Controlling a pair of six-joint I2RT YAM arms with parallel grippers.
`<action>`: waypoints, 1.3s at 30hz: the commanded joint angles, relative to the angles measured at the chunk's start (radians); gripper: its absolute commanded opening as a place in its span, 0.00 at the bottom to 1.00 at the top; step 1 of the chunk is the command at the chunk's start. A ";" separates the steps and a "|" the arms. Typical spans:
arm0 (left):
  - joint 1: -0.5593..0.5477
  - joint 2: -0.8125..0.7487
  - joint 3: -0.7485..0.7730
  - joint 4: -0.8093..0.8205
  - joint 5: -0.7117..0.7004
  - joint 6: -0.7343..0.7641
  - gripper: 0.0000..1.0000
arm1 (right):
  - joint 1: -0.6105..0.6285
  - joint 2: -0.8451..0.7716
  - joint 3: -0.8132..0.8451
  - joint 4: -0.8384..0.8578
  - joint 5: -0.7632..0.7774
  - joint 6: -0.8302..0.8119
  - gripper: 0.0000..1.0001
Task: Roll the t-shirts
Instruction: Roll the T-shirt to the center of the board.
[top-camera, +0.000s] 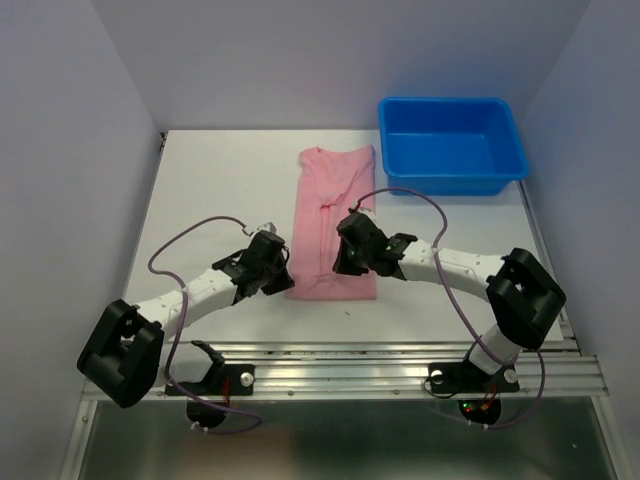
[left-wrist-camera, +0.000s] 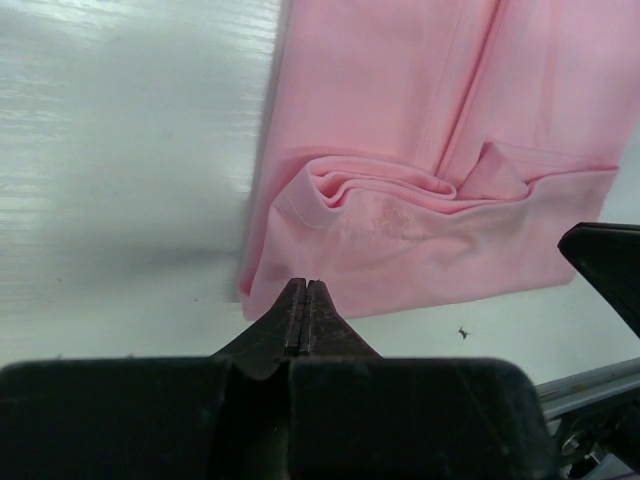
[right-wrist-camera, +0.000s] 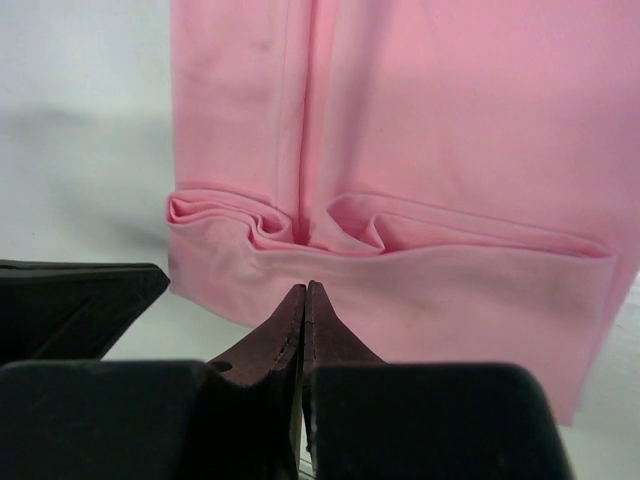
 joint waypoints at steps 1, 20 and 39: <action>-0.001 0.032 0.046 -0.067 -0.066 -0.023 0.00 | 0.012 0.085 0.047 0.028 0.024 -0.006 0.03; -0.003 -0.006 0.075 -0.146 -0.132 -0.002 0.56 | -0.010 -0.018 0.105 -0.064 0.240 -0.072 0.48; -0.003 -0.086 -0.021 -0.043 -0.043 -0.032 0.84 | -0.080 -0.409 -0.410 -0.027 0.055 0.227 0.86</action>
